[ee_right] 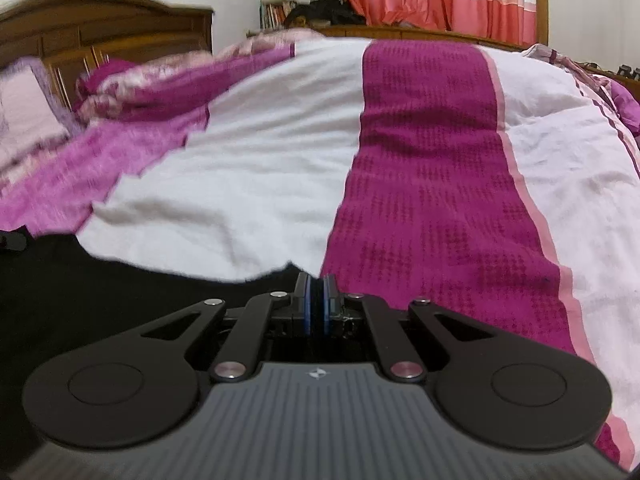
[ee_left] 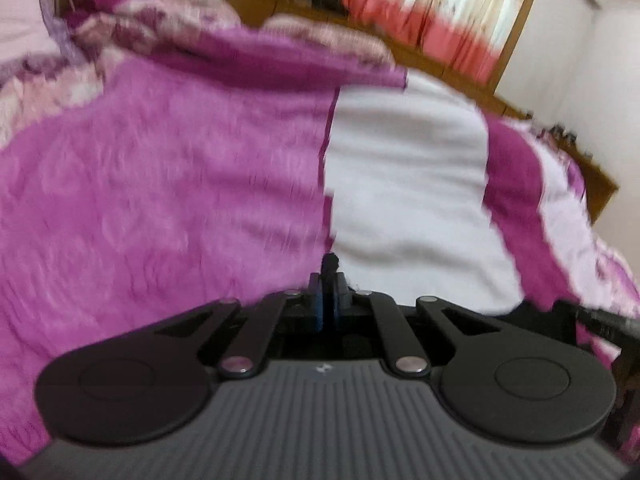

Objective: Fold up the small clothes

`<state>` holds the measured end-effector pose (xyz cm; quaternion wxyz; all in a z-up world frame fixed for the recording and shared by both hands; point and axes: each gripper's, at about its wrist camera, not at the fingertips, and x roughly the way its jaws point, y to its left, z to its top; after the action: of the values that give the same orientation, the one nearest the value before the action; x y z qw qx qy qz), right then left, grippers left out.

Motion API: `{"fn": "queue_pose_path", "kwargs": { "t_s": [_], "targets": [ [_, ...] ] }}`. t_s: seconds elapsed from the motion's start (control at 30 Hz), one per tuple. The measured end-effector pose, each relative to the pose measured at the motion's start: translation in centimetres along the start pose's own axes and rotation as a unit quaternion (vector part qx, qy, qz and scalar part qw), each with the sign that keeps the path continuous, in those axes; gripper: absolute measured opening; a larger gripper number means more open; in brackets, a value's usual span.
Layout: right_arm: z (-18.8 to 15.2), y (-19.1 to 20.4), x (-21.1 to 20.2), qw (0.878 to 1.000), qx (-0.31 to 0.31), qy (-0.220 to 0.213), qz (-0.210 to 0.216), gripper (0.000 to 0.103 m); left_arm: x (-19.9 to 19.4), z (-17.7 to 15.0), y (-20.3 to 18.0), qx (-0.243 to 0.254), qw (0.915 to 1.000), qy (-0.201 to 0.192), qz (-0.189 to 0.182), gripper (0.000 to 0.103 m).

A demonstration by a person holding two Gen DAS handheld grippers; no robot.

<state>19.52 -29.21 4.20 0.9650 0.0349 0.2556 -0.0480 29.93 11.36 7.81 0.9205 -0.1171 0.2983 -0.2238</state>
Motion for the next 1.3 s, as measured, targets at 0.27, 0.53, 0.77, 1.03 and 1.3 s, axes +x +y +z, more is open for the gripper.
{"fn": "queue_pose_path", "kwargs": {
  "t_s": [0.27,0.53,0.77,1.03,1.3],
  "targets": [
    [2.7,-0.8,-2.0,0.999,0.014,-0.023,0.020,0.005,2.5,1.5,-0.7,0.017,0.9993,0.019,0.025,0.006],
    [3.0,-0.4,3.4,0.999,-0.009,0.040,-0.019,0.005,6.2,0.4,-0.5,0.027,0.9941,0.053,0.091,0.006],
    [3.6,-0.8,4.9,0.997,0.018,0.060,-0.044,0.000,5.8,0.2,-0.2,0.007,0.9927,0.045,0.112,0.025],
    [1.2,0.2,-2.9,0.998,-0.006,0.043,-0.037,0.017,-5.7,-2.0,0.7,-0.113,0.9892,-0.003,0.094,0.045],
    [-6.3,1.3,-10.9,0.986,0.038,0.106,-0.122,0.103,-9.8,-10.6,2.8,-0.237,0.9662,0.045,0.091,0.054]
  ]
}}
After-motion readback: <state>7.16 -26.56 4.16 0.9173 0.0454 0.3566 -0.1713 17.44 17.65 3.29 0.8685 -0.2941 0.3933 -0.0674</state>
